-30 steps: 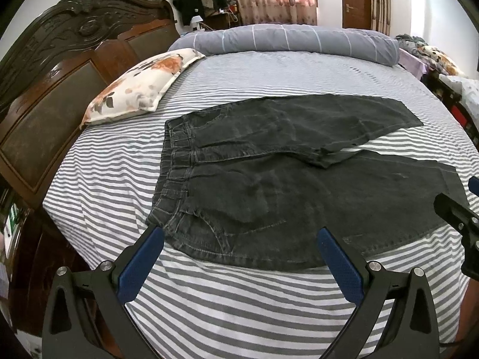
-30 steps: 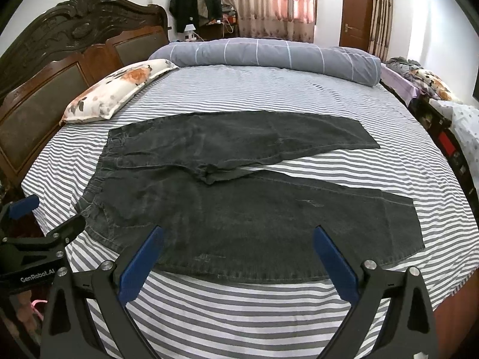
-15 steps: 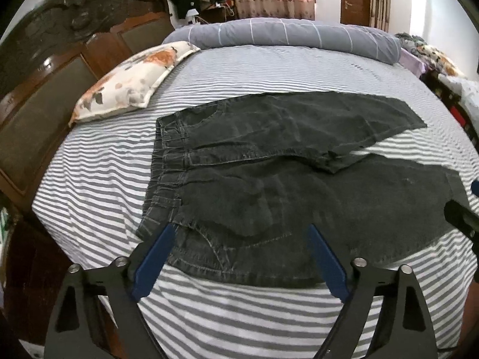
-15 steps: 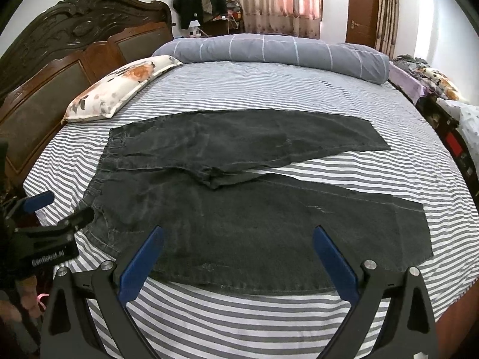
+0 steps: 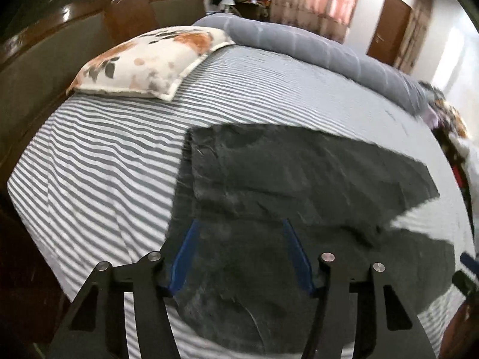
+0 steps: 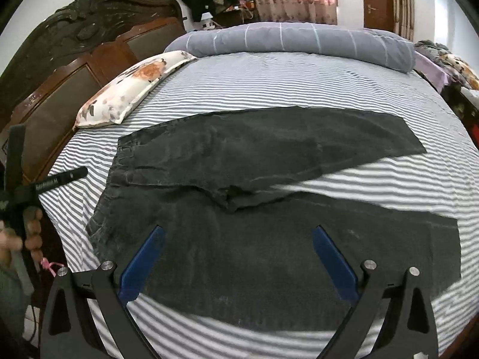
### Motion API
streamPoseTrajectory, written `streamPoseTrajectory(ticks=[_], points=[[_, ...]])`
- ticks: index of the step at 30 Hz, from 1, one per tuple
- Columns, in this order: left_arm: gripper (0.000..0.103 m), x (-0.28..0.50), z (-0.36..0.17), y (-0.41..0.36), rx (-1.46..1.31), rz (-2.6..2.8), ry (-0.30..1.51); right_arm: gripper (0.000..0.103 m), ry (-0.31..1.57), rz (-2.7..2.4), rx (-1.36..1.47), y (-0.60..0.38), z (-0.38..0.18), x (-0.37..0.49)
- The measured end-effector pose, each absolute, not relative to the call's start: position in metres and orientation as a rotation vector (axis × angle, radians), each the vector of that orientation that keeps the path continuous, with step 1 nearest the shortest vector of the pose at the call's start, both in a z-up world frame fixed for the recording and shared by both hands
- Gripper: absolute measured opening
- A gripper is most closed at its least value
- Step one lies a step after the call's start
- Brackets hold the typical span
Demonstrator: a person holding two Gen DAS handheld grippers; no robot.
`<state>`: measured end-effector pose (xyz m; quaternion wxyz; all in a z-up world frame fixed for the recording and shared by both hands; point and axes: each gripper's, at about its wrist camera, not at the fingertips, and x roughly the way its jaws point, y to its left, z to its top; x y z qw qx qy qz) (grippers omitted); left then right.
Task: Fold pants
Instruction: 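Lower the left tool onto the jeans waistband while the right tool lowers onto the leg hem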
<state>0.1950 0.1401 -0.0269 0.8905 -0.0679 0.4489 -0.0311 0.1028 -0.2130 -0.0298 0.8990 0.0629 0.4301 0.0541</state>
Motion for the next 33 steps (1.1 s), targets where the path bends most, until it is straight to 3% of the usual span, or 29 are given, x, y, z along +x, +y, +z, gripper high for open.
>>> streamPoseTrajectory(ticks=[12,21,24,33], points=[[0.058,0.302,-0.082,0.202,-0.36,-0.123,0.943,0.097,0.955,0.143,0.117,-0.206,-0.072,0.184],[0.055,0.316,-0.127,0.209,-0.412,-0.174,0.946,0.095,0.987,0.144,0.127,-0.199,-0.097,0.218],[0.049,0.321,-0.133,0.205,-0.392,-0.199,0.944,0.095,0.997,0.142,0.121,-0.195,-0.103,0.226],[0.048,0.352,-0.141,0.21,-0.409,-0.184,0.933,0.094,1.018,0.148,0.093,-0.183,-0.117,0.237]])
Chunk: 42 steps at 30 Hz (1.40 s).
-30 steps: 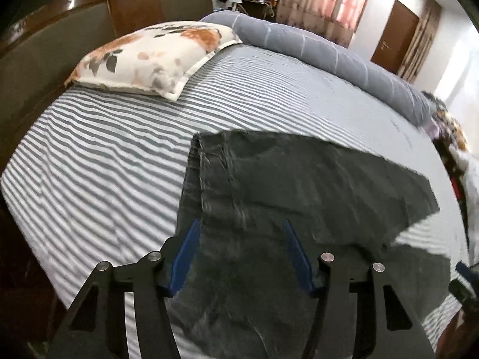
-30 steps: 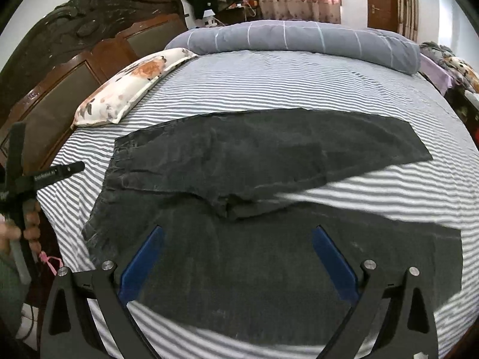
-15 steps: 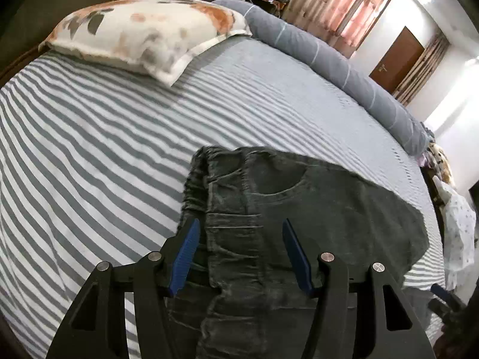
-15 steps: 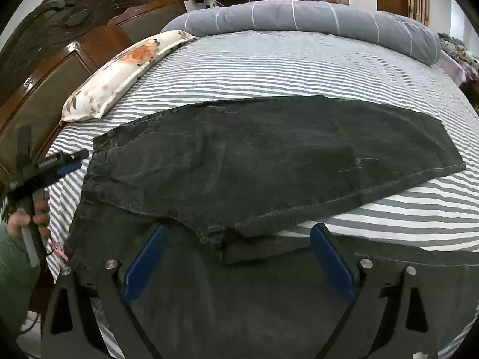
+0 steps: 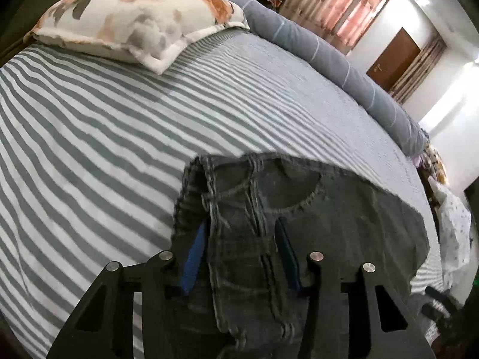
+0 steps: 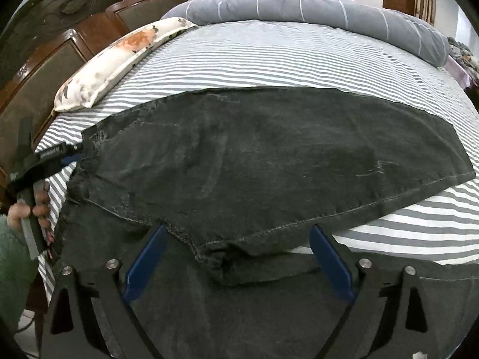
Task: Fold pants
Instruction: 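Lower the left tool onto the jeans waistband while the right tool lowers onto the leg hem, then close the left gripper on the waistband while the right gripper grasps the leg hem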
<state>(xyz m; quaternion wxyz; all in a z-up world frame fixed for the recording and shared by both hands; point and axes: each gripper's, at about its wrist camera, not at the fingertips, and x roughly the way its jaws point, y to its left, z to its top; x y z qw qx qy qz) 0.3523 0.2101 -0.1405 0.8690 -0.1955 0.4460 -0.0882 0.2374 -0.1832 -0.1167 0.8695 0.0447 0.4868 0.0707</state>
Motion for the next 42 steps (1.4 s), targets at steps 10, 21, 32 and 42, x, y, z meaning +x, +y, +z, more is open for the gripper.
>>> streamPoseTrajectory(ticks=[10,21,32,42], points=[[0.048,0.378,-0.138,0.206,-0.39,-0.214,0.932,0.092,1.035,0.167,0.094,-0.181,-0.129,0.255],[0.044,0.389,-0.141,0.2,-0.462,-0.181,0.893,0.092,0.985,0.374,-0.097,-0.183,-0.102,0.35],[0.005,0.353,-0.105,0.207,-0.493,-0.148,0.737,0.089,1.049,0.463,-0.206,-0.184,-0.117,0.443],[0.005,0.334,-0.088,0.208,-0.514,-0.178,0.676,0.08,1.202,0.863,-0.36,-0.112,-0.131,0.489]])
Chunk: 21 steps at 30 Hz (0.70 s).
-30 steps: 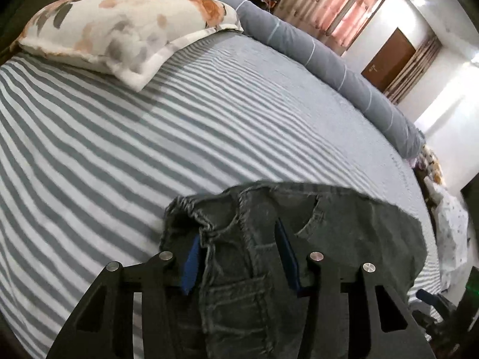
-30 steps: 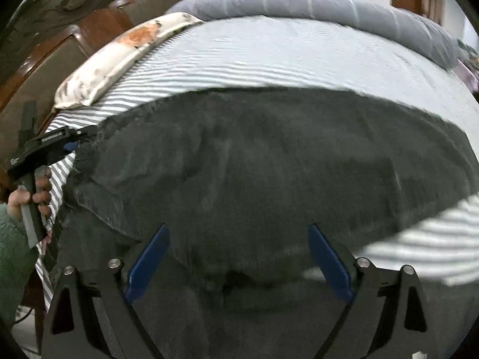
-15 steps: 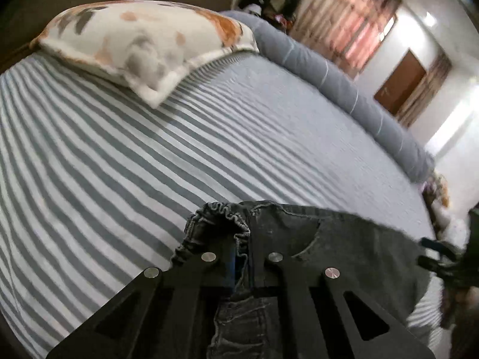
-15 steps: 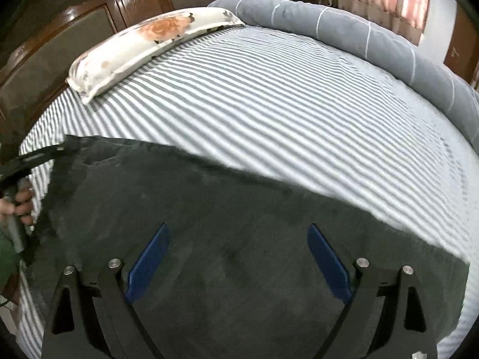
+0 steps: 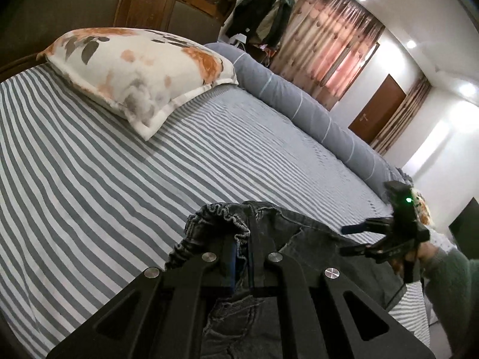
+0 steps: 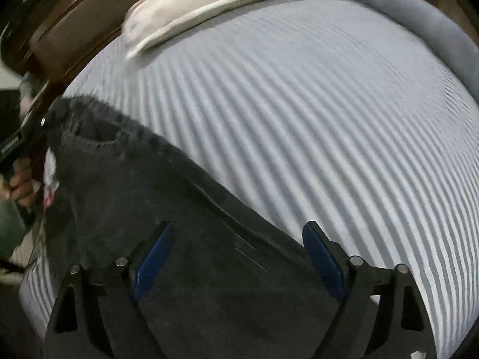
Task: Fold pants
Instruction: 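Close the left gripper on the waistband while the right gripper grasps the leg hem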
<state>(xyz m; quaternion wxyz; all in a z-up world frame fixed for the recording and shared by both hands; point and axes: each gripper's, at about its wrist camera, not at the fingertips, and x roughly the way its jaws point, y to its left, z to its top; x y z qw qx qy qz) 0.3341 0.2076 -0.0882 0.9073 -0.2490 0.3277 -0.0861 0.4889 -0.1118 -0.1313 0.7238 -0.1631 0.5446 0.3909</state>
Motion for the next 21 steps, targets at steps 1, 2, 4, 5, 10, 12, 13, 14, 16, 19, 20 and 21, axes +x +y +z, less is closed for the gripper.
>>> streamPoseTrajectory(ticks=[1,2,4,5,10,12,13,14,16,19,20,21], points=[[0.005,0.332,-0.087,0.207,-0.514,-0.18,0.669,0.078,1.201,0.896,-0.378,-0.104,-0.131,0.488],[0.005,0.332,-0.085,0.207,-0.509,-0.181,0.664,0.078,1.209,0.927,-0.393,-0.097,-0.132,0.489],[0.005,0.325,-0.081,0.206,-0.501,-0.186,0.649,0.071,1.238,0.987,-0.403,-0.087,-0.136,0.493],[0.005,0.322,-0.079,0.206,-0.5,-0.19,0.642,0.067,1.256,1.002,-0.42,-0.084,-0.139,0.494],[0.005,0.321,-0.078,0.211,-0.508,-0.191,0.636,0.053,1.365,0.966,-0.442,-0.11,-0.155,0.501],[0.005,0.323,-0.08,0.213,-0.521,-0.189,0.64,0.045,1.389,0.916,-0.421,-0.132,-0.156,0.504],[0.005,0.323,-0.081,0.213,-0.523,-0.188,0.641,0.044,1.396,0.899,-0.419,-0.139,-0.156,0.504],[0.005,0.322,-0.081,0.213,-0.526,-0.189,0.639,0.042,1.401,0.876,-0.411,-0.152,-0.155,0.505],[0.005,0.321,-0.081,0.213,-0.527,-0.185,0.638,0.039,1.407,0.822,-0.43,-0.17,-0.157,0.507],[0.005,0.323,-0.083,0.212,-0.526,-0.178,0.642,0.031,1.405,0.762,-0.454,-0.187,-0.161,0.506],[0.005,0.324,-0.084,0.212,-0.525,-0.174,0.645,0.027,1.397,0.756,-0.457,-0.19,-0.162,0.505],[0.005,0.325,-0.085,0.211,-0.522,-0.165,0.65,0.025,1.383,0.751,-0.464,-0.192,-0.162,0.503]])
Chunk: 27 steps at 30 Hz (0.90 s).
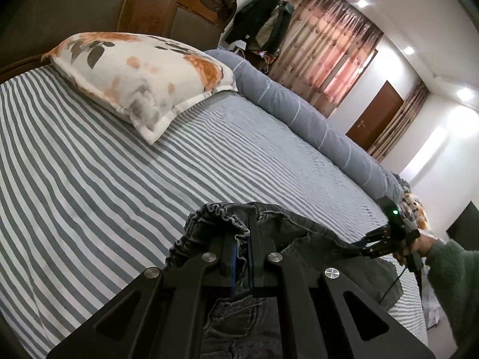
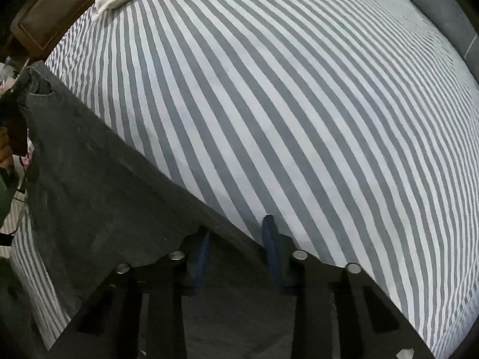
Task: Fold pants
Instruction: 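Close the left gripper on the waistband while the right gripper grasps the leg hem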
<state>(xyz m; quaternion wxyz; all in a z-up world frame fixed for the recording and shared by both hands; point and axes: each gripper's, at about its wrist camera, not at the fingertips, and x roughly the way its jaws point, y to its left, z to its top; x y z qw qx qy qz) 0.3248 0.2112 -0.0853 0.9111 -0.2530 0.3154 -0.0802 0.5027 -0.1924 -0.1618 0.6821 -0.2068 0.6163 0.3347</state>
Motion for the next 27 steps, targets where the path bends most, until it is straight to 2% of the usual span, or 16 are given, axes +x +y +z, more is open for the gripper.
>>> streamPoseTrajectory(ticks=[3,5,11,16,21,27], points=[[0.005,0.326,-0.088,0.21,-0.517,-0.155,0.657,0.012,1.342,0.731,-0.483,-0.195,-0.161,0.498],[0.005,0.328,-0.09,0.209,-0.503,-0.136,0.67,0.009,1.286,0.702,-0.487,-0.197,-0.155,0.49],[0.005,0.331,-0.088,0.207,-0.446,-0.111,0.692,0.007,1.131,0.548,-0.434,-0.205,-0.114,0.458],[0.005,0.319,-0.074,0.202,-0.385,-0.13,0.694,0.006,1.01,0.39,-0.504,-0.202,-0.065,0.404],[0.006,0.29,-0.056,0.201,-0.346,-0.163,0.699,0.006,0.944,0.323,-0.48,-0.21,-0.023,0.334],[0.006,0.246,-0.041,0.191,-0.282,-0.2,0.725,0.006,0.935,0.277,-0.433,-0.215,-0.012,0.249]])
